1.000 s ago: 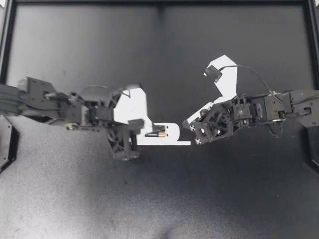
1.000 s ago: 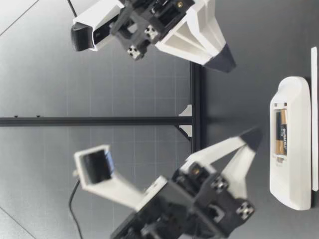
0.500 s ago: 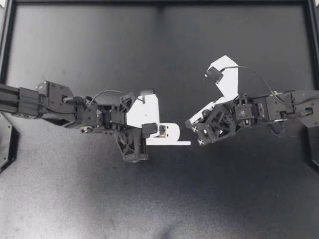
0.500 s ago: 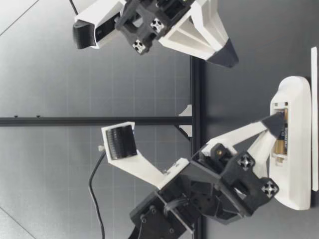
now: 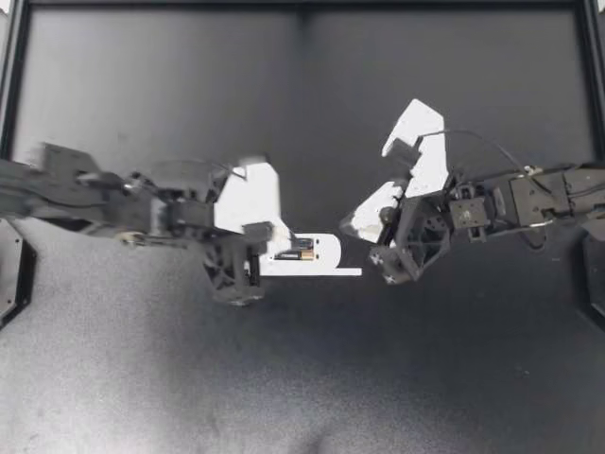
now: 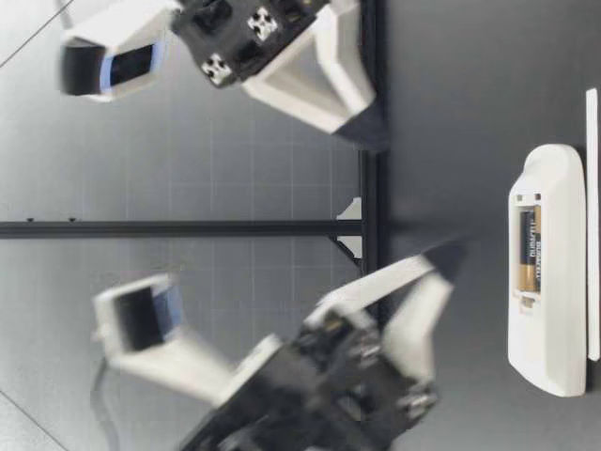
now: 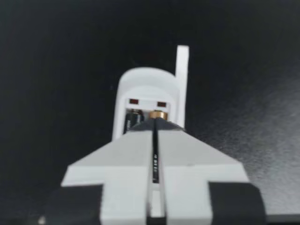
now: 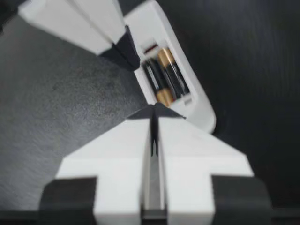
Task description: Place the battery into the slot of the remote controller.
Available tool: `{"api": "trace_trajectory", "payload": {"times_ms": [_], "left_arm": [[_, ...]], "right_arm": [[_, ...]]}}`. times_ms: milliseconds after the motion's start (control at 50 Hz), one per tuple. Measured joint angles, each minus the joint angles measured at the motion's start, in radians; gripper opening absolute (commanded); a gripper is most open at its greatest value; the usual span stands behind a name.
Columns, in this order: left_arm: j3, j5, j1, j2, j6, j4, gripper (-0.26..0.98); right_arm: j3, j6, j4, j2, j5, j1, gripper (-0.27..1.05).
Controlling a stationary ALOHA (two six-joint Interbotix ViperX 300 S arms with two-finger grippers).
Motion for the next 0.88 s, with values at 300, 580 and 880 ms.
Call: {"api": "trace_trajectory", "payload": {"times_ms": [300,580,880], "left_arm": [[0.051,-0.017,0.0,-0.13,0.011,0.0,-0.14],[0.061,-0.017,0.0,-0.161,0.017,0.005,-0.14],[0.063,-0.014,-0.002,-0.16,0.017,0.006,-0.14]], "right_arm": [[-0.018,-0.161,-0.127,-0.002,-0.035,0.0,-0.11],[-0.021,-0.267,-0.127,-0.003,-0.066,0.003,-0.11],[-0.023,-0.265,-0.127,0.002,-0.061,0.005,-0.11]]}}
